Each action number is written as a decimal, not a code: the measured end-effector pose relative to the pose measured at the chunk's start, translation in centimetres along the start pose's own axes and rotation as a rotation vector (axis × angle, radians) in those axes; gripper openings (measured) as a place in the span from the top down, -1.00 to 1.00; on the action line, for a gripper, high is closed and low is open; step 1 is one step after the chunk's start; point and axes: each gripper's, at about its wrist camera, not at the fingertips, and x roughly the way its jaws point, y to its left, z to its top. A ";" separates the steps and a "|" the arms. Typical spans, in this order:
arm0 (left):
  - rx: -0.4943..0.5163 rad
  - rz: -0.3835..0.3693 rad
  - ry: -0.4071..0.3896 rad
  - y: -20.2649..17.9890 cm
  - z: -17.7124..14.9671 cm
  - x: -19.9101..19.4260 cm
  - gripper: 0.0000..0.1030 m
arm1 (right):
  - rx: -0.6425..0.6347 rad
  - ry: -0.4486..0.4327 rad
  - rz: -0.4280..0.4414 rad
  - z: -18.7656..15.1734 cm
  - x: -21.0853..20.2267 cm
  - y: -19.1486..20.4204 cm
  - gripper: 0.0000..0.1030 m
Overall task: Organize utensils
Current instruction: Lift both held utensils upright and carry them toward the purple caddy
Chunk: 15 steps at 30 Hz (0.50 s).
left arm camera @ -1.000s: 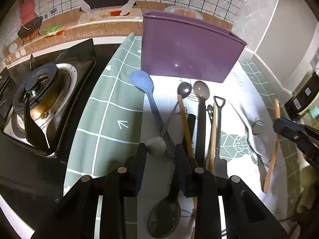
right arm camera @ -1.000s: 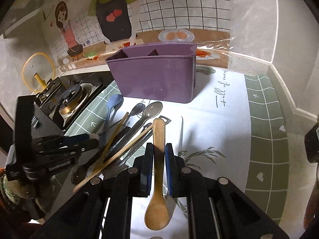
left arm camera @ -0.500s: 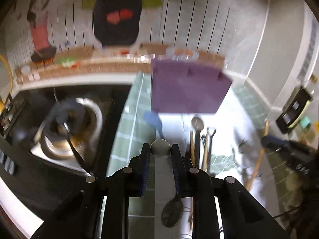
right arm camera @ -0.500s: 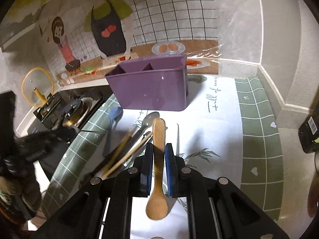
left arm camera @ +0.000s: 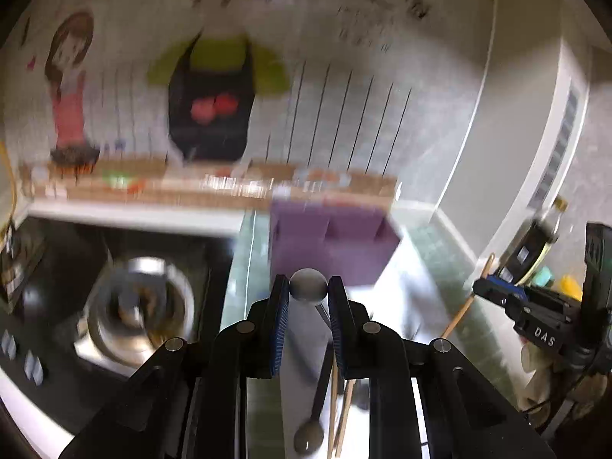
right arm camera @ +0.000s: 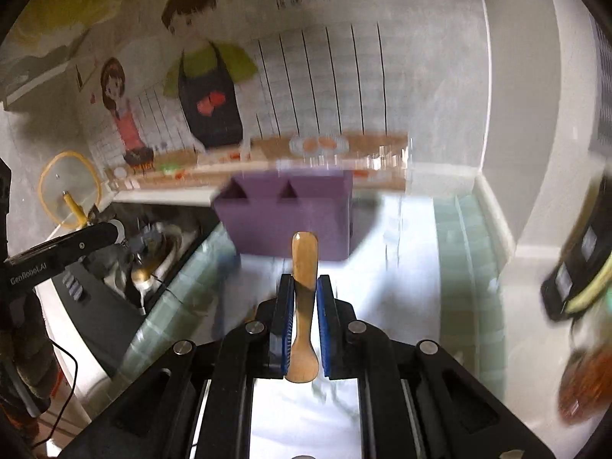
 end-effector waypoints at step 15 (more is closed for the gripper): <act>0.128 0.095 -0.047 -1.5 14.0 8.1 0.58 | -0.066 -0.160 0.005 16.3 4.3 -0.9 0.79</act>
